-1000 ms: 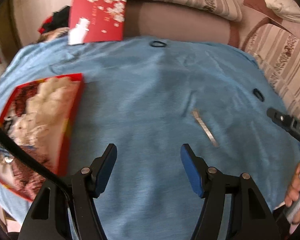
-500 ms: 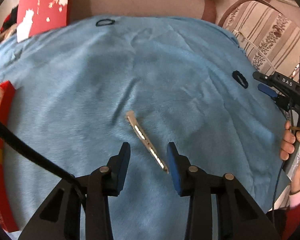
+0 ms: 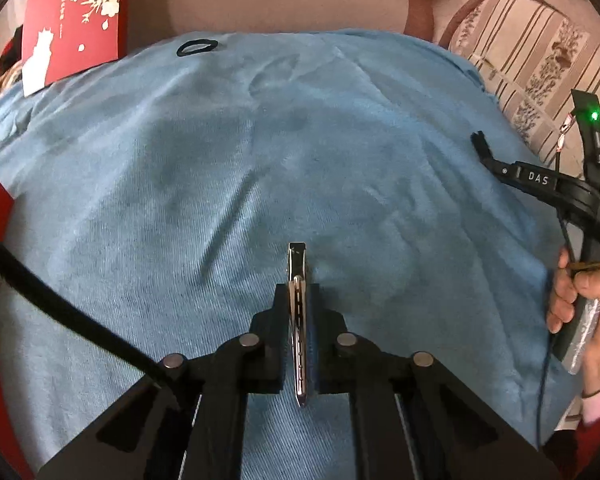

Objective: Organize jewelry
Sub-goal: 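Grasp the silver hair clip with the left tool while the right grasps the black hair tie, then carry the silver hair clip and black hair tie over the red box with both tools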

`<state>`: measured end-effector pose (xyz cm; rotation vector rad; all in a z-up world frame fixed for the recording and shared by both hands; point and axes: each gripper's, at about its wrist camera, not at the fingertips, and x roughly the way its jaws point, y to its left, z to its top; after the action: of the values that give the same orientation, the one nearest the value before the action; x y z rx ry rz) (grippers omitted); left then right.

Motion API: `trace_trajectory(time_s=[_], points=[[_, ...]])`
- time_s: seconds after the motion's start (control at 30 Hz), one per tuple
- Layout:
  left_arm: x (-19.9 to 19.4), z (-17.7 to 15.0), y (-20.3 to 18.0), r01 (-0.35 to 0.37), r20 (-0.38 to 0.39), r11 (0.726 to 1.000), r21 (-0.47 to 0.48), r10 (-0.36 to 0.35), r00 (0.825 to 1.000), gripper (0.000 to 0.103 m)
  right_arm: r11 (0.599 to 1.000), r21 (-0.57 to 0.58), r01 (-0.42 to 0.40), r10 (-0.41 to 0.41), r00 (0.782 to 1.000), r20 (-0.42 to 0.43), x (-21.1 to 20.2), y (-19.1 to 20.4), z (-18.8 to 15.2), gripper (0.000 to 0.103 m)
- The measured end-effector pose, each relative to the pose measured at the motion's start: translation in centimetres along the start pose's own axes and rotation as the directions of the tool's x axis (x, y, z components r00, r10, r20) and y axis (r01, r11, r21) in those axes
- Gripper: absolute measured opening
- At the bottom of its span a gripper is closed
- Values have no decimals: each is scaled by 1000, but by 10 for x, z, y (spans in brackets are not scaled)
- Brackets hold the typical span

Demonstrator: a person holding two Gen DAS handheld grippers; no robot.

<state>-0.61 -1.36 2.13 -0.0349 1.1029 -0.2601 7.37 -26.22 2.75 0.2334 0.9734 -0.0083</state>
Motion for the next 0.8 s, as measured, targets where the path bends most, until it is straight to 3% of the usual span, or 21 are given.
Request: trace_trajectory(time_s=[0.2, 0.37, 0.47, 0.63, 0.8], points=[[-33, -5, 11, 42, 47, 999, -27, -41, 998, 8, 998, 21, -56, 54, 995, 82, -34, 6, 0, 12], [-70, -15, 28, 56, 98, 997, -47, -51, 994, 8, 968, 68, -240, 233, 967, 101, -56, 16, -3, 12], [-89, -22, 38, 43, 127, 998, -48, -37, 991, 8, 947, 81, -311, 303, 948, 96, -63, 28, -9, 12], [-120, -36, 58, 27, 177, 998, -61, -16, 984, 8, 932, 64, -356, 349, 933, 92, -74, 53, -19, 12], [-153, -53, 98, 2, 221, 993, -119, 24, 975, 8, 933, 20, -358, 356, 931, 77, -79, 78, -31, 12]])
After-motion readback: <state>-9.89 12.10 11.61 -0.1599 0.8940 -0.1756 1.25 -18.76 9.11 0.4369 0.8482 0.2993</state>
